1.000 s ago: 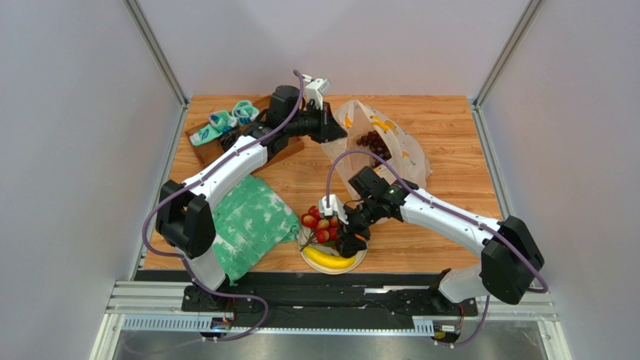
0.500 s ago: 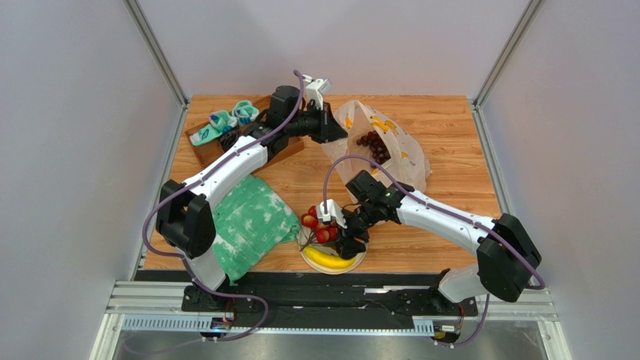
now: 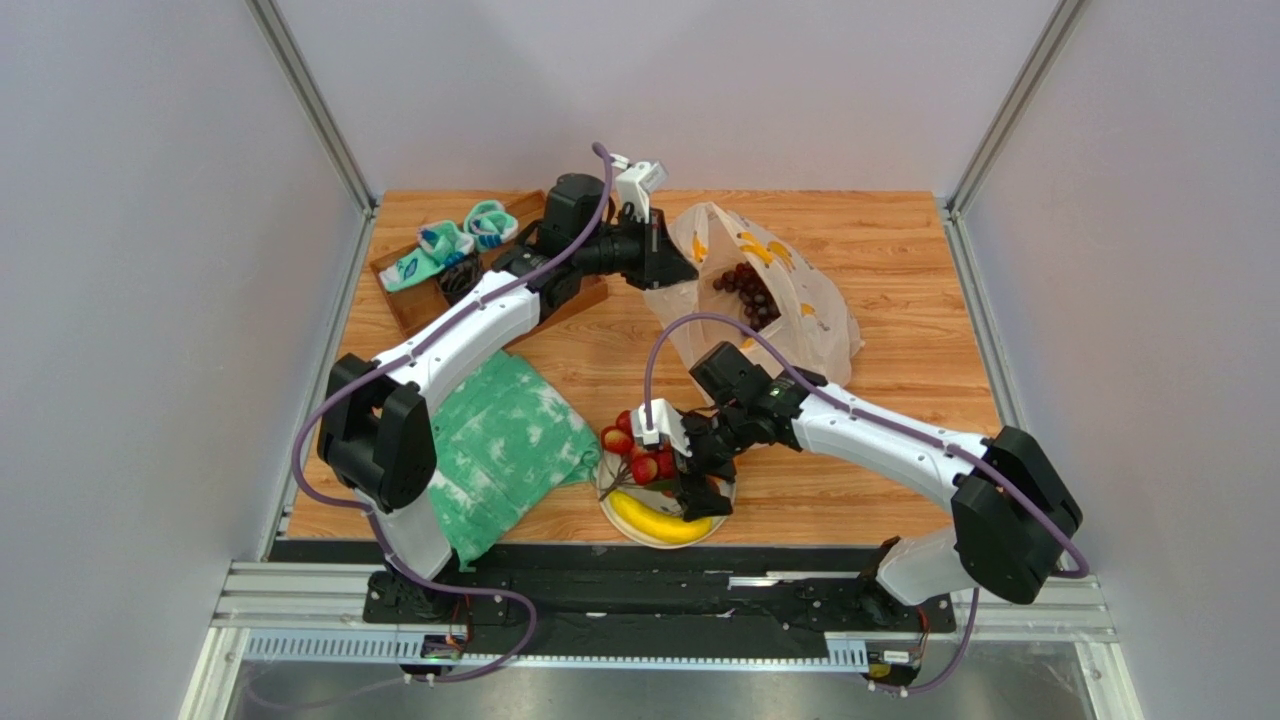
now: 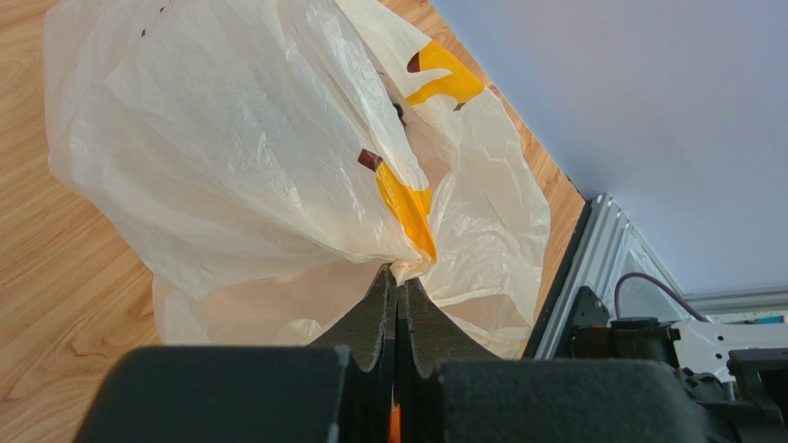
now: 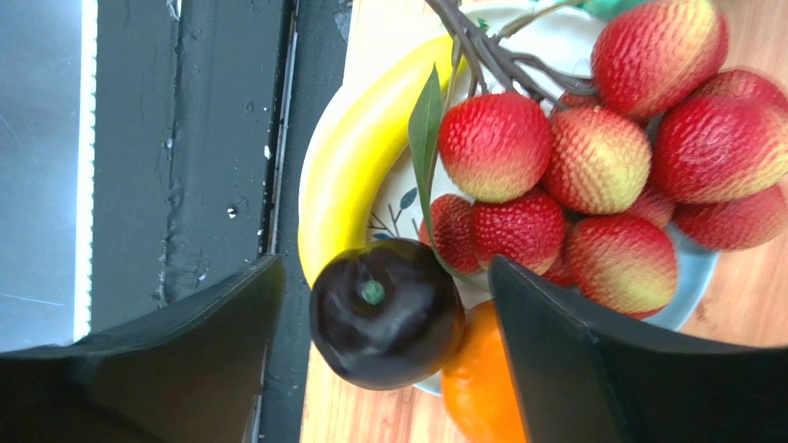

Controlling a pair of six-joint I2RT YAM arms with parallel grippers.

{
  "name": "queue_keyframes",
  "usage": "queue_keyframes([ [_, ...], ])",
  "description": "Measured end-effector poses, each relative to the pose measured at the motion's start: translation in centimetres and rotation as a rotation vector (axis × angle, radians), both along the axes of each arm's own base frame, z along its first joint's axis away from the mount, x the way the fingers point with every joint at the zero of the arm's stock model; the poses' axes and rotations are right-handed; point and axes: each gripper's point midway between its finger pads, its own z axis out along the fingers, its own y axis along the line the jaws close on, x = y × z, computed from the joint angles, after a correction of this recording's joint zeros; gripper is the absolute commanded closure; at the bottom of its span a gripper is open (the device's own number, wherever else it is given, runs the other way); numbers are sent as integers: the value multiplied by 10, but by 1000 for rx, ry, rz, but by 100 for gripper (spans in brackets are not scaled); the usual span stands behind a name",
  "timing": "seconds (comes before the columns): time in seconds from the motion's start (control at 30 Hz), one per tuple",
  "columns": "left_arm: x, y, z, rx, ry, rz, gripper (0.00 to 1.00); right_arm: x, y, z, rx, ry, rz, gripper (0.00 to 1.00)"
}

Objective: Take the fake fruits out of the plastic bag

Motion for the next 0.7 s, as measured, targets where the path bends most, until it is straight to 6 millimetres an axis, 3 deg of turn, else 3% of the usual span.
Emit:
queue_keyframes([
  [0.2, 0, -1, 1, -4, -3, -3, 100, 4, -5, 3, -24, -27, -28, 0],
  [0.33, -1, -1, 2, -7, -3, -11, 100, 17, -8, 20, -33, -100, -62, 0],
  [0.53, -3, -2, 3, -14, -5, -25, 100, 47, -11, 81, 12, -264, -166, 0],
  [0.7, -7, 0, 1, -9, -4, -24, 100, 81, -30, 130, 27, -366, -395, 0],
])
